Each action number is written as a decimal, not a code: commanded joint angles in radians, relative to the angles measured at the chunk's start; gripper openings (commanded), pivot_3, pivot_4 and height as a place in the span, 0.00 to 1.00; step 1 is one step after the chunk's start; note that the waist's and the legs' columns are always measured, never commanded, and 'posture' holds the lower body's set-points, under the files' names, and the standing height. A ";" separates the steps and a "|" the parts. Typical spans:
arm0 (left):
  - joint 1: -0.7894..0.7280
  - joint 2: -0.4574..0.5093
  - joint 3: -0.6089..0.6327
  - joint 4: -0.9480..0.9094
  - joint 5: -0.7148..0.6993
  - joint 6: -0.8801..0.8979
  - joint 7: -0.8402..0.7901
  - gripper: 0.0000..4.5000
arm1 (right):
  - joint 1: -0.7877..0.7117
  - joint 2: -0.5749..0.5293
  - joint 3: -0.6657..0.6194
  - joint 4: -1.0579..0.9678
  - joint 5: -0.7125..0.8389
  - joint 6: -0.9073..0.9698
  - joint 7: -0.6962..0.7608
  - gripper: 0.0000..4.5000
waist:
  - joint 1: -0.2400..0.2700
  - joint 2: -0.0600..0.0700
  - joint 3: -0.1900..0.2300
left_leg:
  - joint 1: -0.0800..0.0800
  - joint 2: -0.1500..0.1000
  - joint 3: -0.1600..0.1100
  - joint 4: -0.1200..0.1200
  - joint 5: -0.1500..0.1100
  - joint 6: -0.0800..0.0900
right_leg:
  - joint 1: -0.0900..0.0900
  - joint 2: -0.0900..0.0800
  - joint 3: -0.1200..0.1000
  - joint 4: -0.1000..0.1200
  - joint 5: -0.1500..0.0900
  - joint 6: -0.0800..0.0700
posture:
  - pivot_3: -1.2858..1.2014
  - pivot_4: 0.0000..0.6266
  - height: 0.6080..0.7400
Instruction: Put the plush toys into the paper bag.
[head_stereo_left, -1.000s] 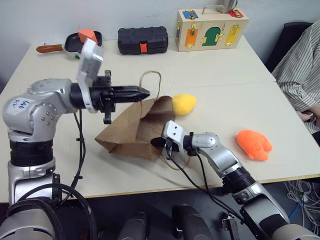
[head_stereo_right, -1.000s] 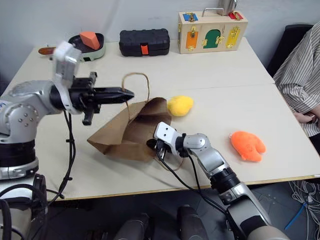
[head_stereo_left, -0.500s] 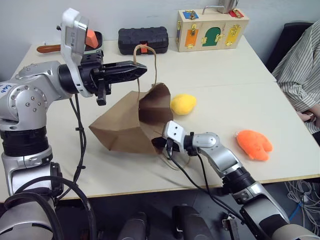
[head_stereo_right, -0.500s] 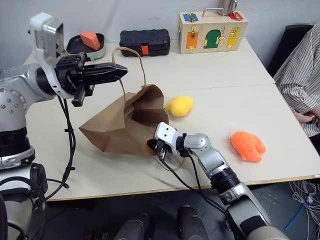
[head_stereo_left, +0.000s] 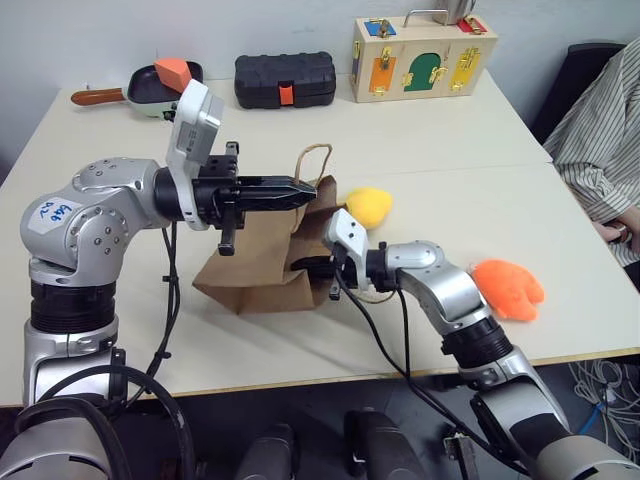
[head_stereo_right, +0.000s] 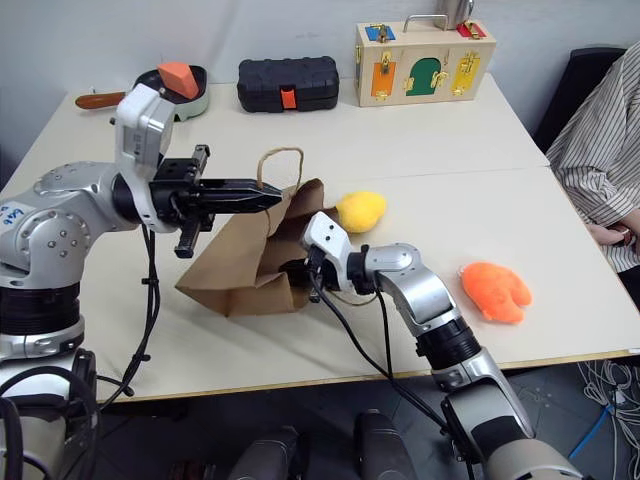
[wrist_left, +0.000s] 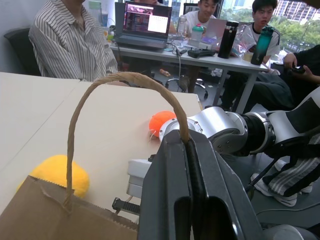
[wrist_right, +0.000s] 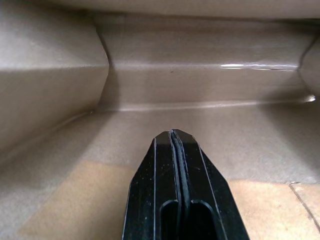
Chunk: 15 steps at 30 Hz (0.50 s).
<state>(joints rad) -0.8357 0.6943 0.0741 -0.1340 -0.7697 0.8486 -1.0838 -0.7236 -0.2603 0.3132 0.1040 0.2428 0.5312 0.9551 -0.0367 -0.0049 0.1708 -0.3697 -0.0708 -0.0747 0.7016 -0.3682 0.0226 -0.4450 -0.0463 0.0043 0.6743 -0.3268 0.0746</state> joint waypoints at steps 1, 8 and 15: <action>0.009 0.014 0.000 -0.040 0.008 -0.024 -0.005 0.00 | -0.058 0.025 -0.034 -0.014 0.031 0.006 -0.001 0.01 | -0.001 0.000 0.000 | 0.000 0.000 0.000 0.000 0.000 0.000 | 0.000 0.000 0.000 0.000 0.000 0.000 | 0.52 0.24 1.00; 0.038 0.022 -0.009 -0.059 0.017 -0.042 -0.005 0.00 | -0.134 -0.017 -0.062 0.025 0.037 -0.001 0.040 0.01 | -0.004 0.000 0.000 | 0.000 0.000 0.000 0.000 0.000 0.000 | 0.000 0.000 0.000 0.000 0.000 0.000 | 0.52 0.24 1.00; 0.033 0.016 -0.004 -0.055 0.019 -0.044 0.006 0.00 | -0.198 0.000 -0.097 0.100 0.053 -0.019 0.054 0.01 | -0.017 0.000 0.000 | 0.000 0.000 0.000 -0.001 0.000 0.000 | 0.000 0.000 -0.001 0.000 0.000 0.000 | 0.52 0.24 1.00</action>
<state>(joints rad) -0.7947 0.7066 0.0590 -0.1564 -0.7468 0.8186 -1.0794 -0.8935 -0.2741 0.2479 0.2064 0.2687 0.5260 1.0094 -0.0541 -0.0048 0.1708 -0.3696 -0.0708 -0.0752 0.7005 -0.3681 0.0224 -0.4455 -0.0464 0.0038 0.6748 -0.3267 0.0746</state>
